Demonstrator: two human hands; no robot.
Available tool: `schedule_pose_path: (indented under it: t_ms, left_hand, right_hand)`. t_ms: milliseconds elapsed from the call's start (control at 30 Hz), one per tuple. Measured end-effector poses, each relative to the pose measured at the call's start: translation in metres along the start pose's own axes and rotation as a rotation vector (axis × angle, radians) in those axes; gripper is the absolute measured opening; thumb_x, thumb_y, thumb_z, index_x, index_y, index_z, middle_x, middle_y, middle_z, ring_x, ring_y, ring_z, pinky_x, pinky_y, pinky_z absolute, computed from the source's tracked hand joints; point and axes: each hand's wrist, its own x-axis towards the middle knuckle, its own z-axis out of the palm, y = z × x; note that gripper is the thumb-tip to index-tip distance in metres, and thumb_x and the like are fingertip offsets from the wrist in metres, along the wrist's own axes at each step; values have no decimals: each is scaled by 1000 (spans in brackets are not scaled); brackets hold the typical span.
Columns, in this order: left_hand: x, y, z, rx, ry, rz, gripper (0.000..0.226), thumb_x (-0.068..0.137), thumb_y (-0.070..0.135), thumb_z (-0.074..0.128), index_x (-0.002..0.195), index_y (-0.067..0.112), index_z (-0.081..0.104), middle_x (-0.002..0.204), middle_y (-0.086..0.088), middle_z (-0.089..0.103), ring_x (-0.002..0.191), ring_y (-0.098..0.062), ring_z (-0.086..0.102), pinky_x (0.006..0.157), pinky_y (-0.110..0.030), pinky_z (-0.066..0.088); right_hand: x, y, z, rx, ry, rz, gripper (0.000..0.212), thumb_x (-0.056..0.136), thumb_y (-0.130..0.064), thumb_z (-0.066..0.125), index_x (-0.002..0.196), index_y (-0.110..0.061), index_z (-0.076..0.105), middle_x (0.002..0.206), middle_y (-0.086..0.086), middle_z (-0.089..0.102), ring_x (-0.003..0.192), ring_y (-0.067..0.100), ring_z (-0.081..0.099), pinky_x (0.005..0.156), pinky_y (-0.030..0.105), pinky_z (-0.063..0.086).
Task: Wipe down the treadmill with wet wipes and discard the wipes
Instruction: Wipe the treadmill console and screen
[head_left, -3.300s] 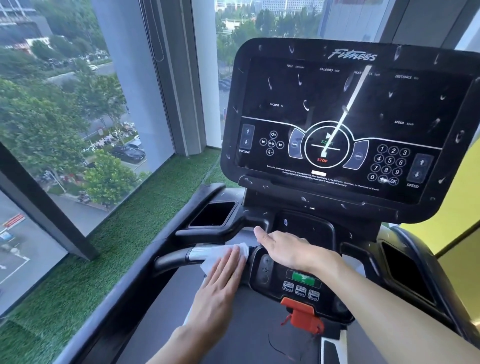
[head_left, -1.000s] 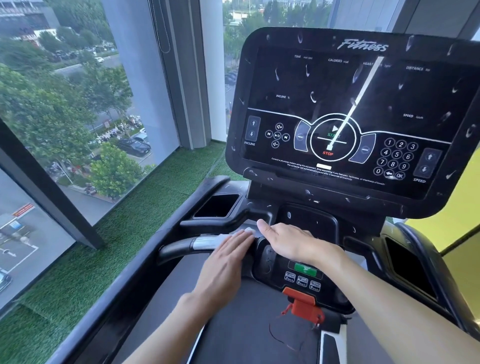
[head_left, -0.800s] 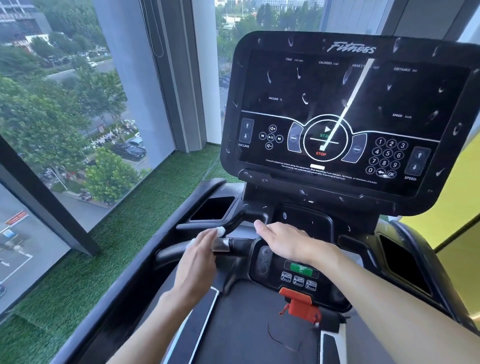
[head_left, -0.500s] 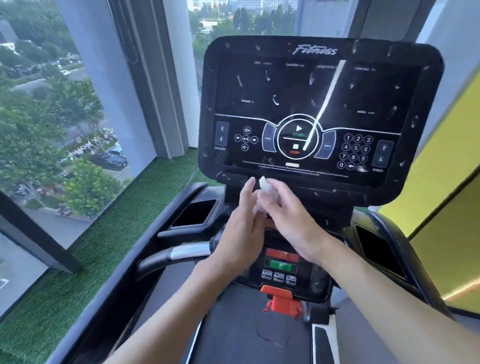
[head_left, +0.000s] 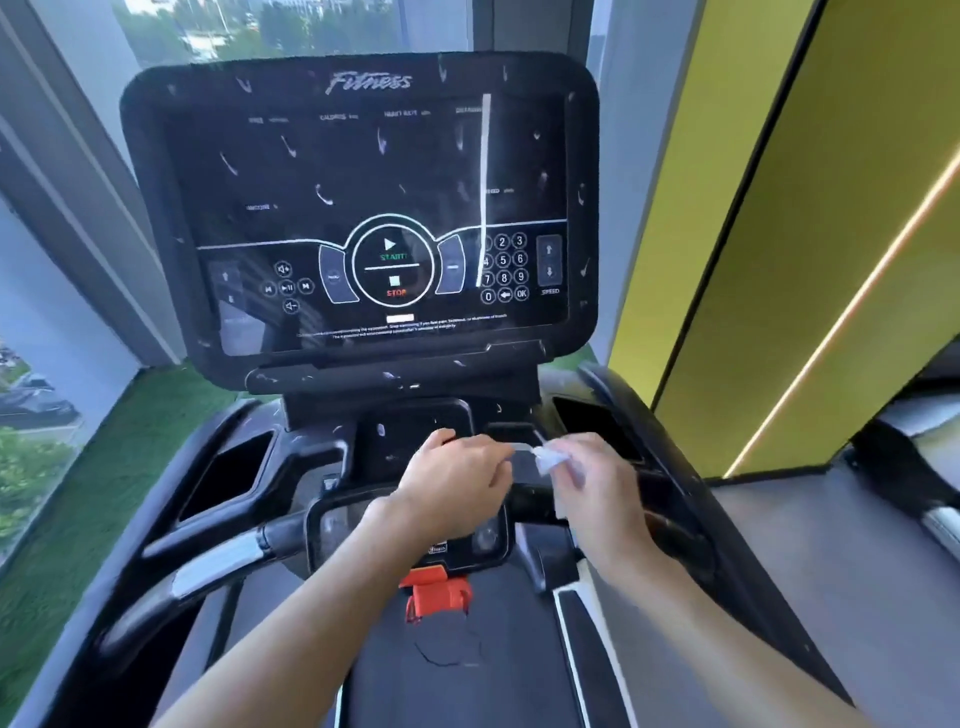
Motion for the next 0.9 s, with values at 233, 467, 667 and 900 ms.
schedule_pose_path:
  t_ms: [233, 467, 667, 900]
  left_hand:
    - [4, 0, 3, 52, -115, -40, 33, 98, 28, 24, 83, 25, 53, 102, 7, 68, 105, -13, 61, 122, -37, 9]
    - [4, 0, 6, 53, -89, -20, 36, 100, 27, 26, 89, 22, 59, 100, 7, 69, 102, -13, 62, 121, -39, 10]
    - [2, 1, 3, 9, -74, -29, 32, 100, 26, 27, 79, 21, 51, 82, 10, 61, 92, -14, 60, 122, -36, 12]
    - [3, 5, 1, -28, -80, -49, 34, 101, 27, 28, 84, 21, 57, 95, 9, 69, 99, -14, 61, 120, -35, 16]
  right_hand:
    - [-26, 25, 26, -325, -160, -292, 33, 94, -9, 50, 123, -17, 64, 115, -2, 67, 111, 15, 58, 107, 33, 44]
    - [-33, 12, 41, -309, -47, -132, 64, 69, 25, 65, 124, -7, 66, 118, 9, 70, 118, 30, 63, 119, 26, 22]
    - [-34, 33, 24, -354, -119, -251, 81, 54, 33, 69, 128, -1, 63, 126, 12, 66, 122, 28, 61, 119, 30, 25]
    - [-58, 18, 52, -313, -54, -219, 79, 57, 29, 74, 130, 3, 60, 137, 18, 59, 131, 31, 53, 122, 31, 19]
